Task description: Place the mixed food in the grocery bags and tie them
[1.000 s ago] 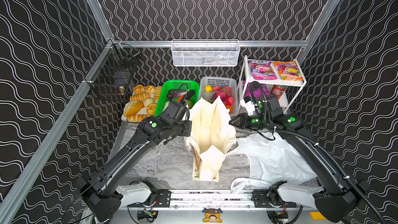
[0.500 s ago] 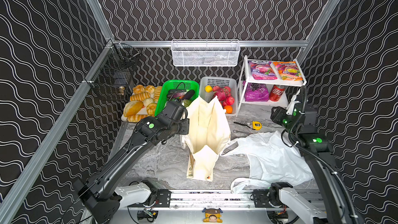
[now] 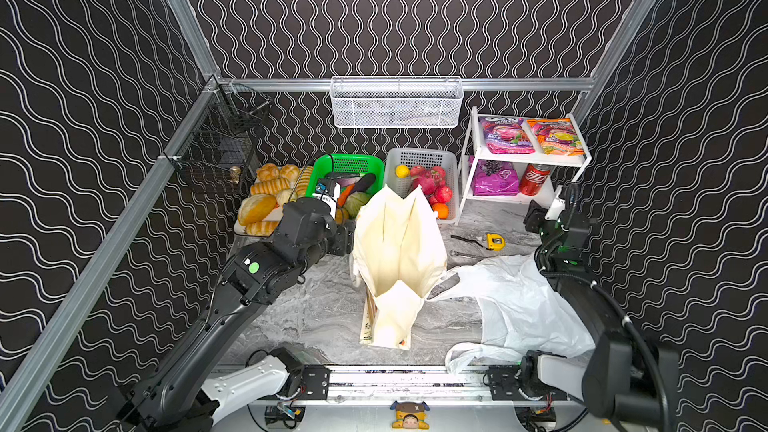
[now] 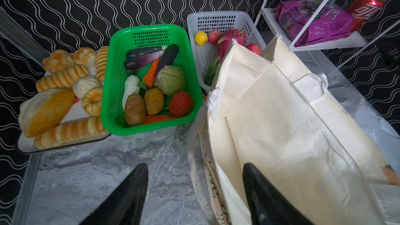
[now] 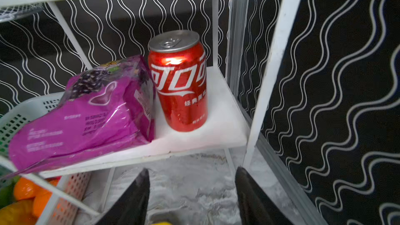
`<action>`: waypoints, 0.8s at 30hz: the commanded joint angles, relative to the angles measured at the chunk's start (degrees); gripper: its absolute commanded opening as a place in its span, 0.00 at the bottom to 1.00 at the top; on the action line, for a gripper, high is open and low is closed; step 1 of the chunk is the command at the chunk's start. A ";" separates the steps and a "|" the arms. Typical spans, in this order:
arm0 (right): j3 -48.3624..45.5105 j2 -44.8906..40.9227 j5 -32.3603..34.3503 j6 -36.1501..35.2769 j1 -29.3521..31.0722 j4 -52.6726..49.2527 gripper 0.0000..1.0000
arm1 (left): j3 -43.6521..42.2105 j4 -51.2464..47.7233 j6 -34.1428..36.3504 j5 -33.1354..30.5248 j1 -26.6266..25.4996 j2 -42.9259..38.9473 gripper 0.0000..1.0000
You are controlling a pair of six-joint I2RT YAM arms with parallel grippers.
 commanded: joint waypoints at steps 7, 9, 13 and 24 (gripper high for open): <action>2.47 14.22 -8.37 -8.29 -3.00 29.71 0.72 | 0.92 6.93 5.89 -0.96 0.01 1.09 0.77; 3.43 17.90 -7.69 -8.54 -3.27 32.59 0.74 | 0.71 7.41 6.63 -1.09 -0.04 1.13 0.78; 4.07 25.40 -8.29 -9.93 -3.40 42.17 0.78 | 0.20 9.08 8.72 -2.19 0.00 1.98 0.78; 9.71 36.05 -12.92 -9.39 -4.02 49.25 0.83 | 1.53 8.72 9.93 -2.13 -0.01 4.88 0.78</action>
